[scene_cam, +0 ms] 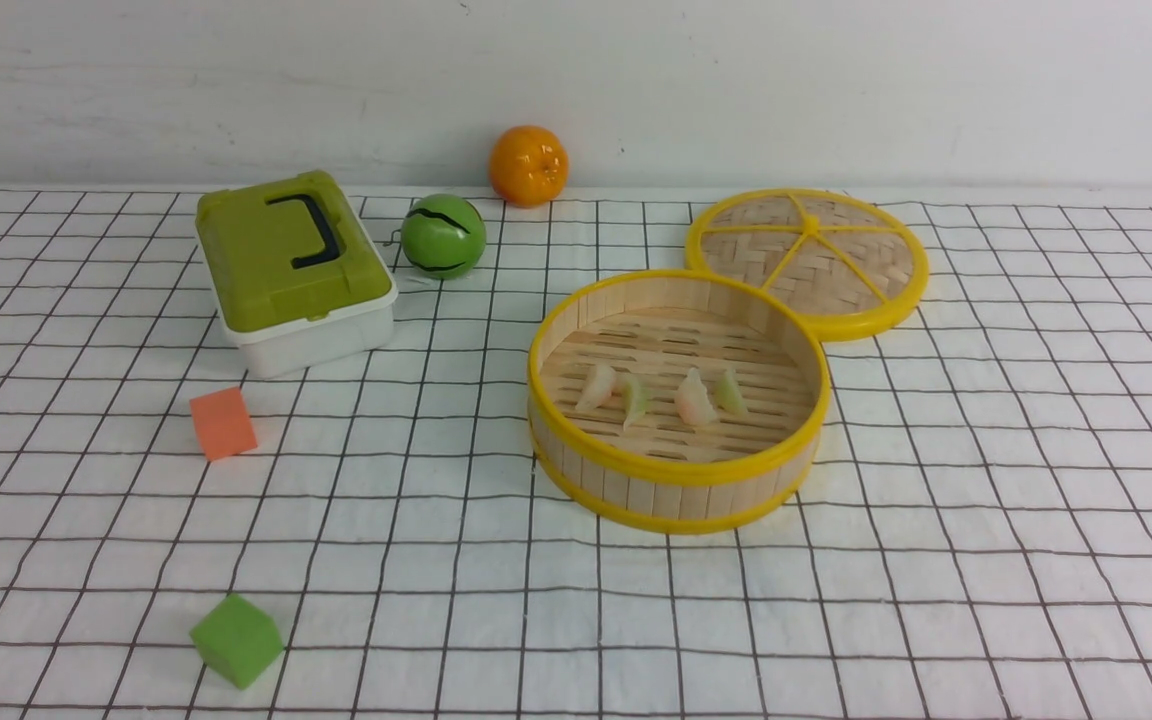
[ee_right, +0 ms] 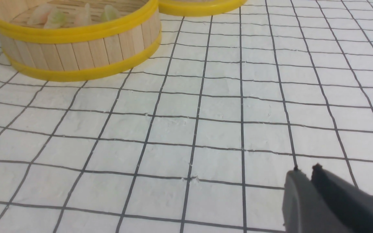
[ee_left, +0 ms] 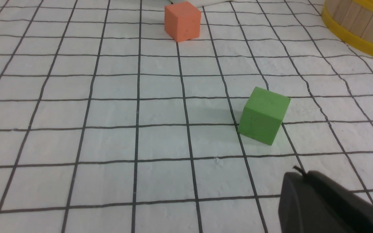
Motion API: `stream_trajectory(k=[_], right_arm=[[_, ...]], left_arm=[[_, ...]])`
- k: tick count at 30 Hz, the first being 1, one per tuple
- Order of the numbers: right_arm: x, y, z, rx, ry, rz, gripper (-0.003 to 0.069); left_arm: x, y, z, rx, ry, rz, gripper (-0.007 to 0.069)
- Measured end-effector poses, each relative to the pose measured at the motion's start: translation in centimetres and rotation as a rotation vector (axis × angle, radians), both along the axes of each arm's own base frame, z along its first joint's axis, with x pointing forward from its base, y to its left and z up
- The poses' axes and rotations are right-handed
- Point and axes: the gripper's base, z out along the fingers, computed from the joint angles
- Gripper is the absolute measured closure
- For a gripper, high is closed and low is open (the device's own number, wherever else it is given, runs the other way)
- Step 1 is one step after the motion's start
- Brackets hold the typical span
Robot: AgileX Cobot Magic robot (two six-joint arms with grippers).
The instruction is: Put the dumplings into the steamer on the table with the white tablecloth.
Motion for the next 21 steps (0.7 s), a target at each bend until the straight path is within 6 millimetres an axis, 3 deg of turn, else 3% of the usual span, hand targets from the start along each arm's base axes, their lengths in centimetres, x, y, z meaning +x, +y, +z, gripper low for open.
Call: stream_trajectory(k=[21], right_arm=[[0.0,0.0,0.0,0.0,0.0,0.0,0.0581]], left_arm=[[0.0,0.0,0.0,0.0,0.0,0.0,0.0636]])
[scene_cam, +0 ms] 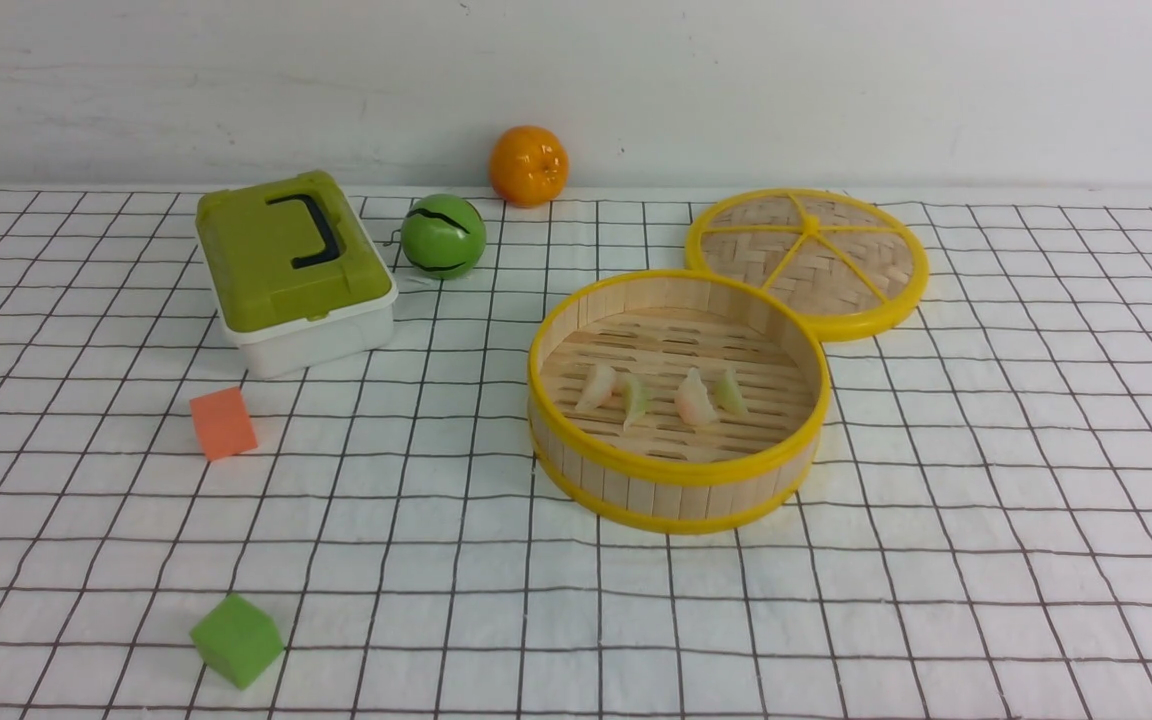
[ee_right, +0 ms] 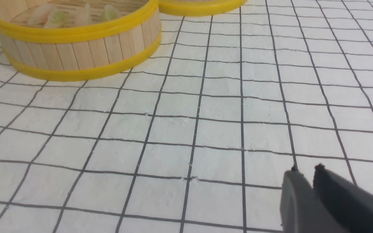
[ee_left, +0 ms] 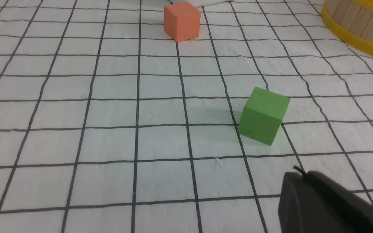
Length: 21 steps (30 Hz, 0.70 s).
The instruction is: Put the dumplings into the steamer on the table with the white tablecloth.
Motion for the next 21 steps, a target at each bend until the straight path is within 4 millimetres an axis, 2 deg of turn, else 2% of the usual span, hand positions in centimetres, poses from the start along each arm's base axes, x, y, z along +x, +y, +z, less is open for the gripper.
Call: stream_trajectory(k=[21], right_arm=[[0.0,0.0,0.01,0.0,0.0,0.0,0.0557]], left_arm=[[0.0,0.0,0.0,0.0,0.0,0.0,0.0636]])
